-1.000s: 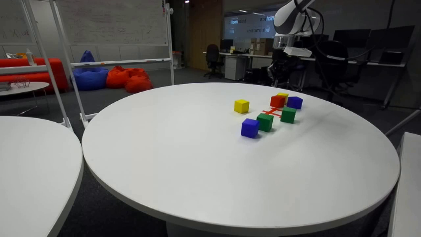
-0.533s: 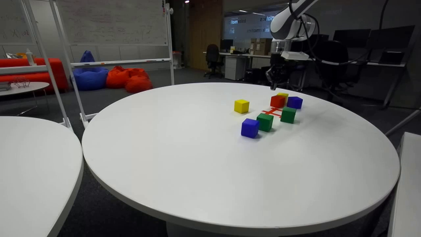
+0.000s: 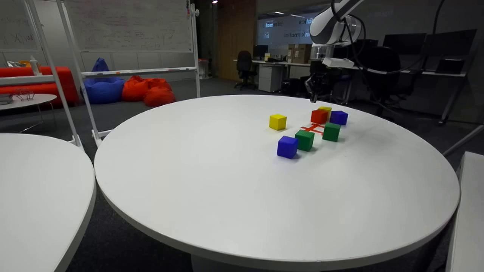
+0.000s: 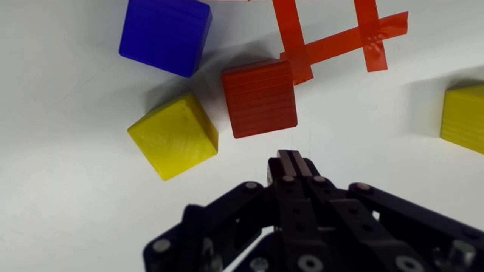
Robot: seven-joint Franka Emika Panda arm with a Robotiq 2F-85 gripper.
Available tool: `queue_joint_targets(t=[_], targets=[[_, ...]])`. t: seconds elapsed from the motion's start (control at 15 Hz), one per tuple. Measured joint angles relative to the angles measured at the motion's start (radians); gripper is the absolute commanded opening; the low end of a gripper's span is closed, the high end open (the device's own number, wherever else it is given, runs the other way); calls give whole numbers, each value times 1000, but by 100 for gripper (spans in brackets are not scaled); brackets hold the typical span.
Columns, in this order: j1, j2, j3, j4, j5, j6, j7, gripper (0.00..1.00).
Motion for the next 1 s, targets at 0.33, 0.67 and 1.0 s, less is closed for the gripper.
queue_joint_targets(t=[0.33,0.67,1.0], targets=[[0,2,1,0,0,0,0,1],[0,2,1,0,0,0,0,0],[1,11,4,7,0,10,1,0]])
